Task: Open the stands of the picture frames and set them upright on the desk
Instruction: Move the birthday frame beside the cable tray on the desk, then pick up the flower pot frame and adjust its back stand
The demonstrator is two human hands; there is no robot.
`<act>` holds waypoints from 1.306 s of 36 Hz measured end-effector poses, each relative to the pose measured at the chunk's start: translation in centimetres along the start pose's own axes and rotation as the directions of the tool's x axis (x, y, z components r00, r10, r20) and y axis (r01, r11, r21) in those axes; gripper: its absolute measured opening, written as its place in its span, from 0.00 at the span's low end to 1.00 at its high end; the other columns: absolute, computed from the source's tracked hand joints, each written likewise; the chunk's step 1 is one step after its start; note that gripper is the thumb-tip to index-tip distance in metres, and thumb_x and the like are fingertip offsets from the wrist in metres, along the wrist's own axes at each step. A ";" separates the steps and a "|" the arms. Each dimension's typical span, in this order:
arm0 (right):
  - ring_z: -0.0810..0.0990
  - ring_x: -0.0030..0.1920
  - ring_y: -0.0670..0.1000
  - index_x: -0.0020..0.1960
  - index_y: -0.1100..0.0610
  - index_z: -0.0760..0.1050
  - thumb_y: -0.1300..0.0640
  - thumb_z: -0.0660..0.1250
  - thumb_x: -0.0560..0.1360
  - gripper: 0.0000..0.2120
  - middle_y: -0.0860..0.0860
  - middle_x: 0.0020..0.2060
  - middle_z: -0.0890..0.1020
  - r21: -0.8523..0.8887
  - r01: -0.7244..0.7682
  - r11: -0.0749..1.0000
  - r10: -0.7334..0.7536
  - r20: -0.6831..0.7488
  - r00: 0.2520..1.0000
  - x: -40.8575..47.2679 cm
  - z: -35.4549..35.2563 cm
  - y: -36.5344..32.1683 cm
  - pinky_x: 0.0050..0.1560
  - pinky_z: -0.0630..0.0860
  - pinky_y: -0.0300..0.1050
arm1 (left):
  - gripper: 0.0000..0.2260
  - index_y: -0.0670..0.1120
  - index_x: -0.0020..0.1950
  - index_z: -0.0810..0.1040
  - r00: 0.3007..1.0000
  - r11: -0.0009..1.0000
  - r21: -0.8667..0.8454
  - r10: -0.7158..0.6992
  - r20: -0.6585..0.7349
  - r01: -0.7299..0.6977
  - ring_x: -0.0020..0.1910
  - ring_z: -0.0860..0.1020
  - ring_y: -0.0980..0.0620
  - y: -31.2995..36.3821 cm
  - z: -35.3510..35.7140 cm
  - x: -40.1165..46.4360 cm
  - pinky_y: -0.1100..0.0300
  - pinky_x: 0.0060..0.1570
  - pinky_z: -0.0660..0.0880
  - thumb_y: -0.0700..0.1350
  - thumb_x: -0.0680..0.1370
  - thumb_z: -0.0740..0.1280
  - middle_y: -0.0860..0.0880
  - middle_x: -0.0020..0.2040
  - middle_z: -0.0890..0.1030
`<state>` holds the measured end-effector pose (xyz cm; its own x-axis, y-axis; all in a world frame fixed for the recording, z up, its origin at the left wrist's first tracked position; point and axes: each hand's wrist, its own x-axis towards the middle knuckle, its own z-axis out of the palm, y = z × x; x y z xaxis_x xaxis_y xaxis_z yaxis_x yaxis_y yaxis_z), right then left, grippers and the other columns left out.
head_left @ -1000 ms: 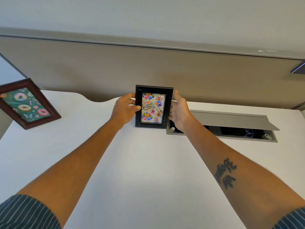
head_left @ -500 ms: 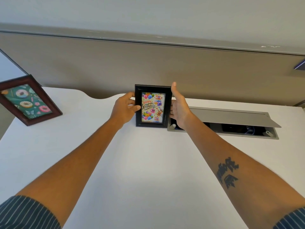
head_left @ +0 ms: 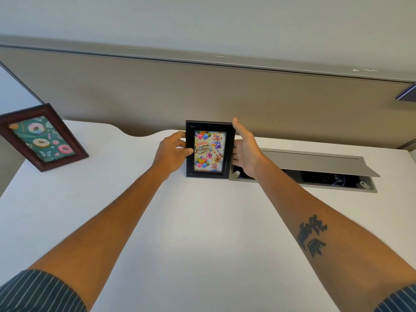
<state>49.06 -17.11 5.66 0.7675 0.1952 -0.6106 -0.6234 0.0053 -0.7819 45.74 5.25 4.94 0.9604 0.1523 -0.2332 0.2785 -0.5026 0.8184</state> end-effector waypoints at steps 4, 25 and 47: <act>0.78 0.74 0.58 0.80 0.55 0.72 0.22 0.57 0.79 0.45 0.57 0.72 0.81 -0.026 0.013 1.000 -0.013 -0.021 1.000 -0.6 0.0 -0.1 0.82 0.66 0.61 | 0.22 0.46 0.75 0.74 1.000 1.000 -0.001 0.000 -0.014 0.000 0.66 0.81 0.42 -0.3 0.1 -0.1 0.43 0.63 0.80 0.45 0.81 0.73 0.42 0.69 0.82; 0.63 0.84 0.58 0.82 0.59 0.68 0.41 0.65 0.85 0.32 0.56 0.82 0.69 -0.845 0.165 0.509 -0.587 -0.200 0.785 -12.4 -3.9 10.5 0.80 0.69 0.59 | 0.43 0.51 0.87 0.44 0.973 0.901 0.386 0.230 -0.037 -0.198 0.86 0.37 0.45 -4.0 2.8 -14.0 0.37 0.81 0.38 0.71 0.79 0.54 0.49 0.87 0.40; 0.49 0.89 0.55 0.87 0.58 0.59 0.40 0.60 0.87 0.36 0.52 0.89 0.52 -0.922 0.119 0.368 -0.674 -0.176 0.718 -31.5 -10.2 27.8 0.87 0.54 0.61 | 0.41 0.55 0.86 0.38 0.937 0.855 0.393 0.266 0.227 -0.338 0.84 0.32 0.49 -2.7 12.3 -33.3 0.40 0.82 0.34 0.71 0.79 0.51 0.54 0.84 0.31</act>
<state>9.09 -33.06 1.82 0.9972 -0.0357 0.0663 0.0002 -0.8793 -0.4763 13.09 -8.93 4.07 0.9756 -0.1842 -0.1199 -0.0837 -0.8160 0.5719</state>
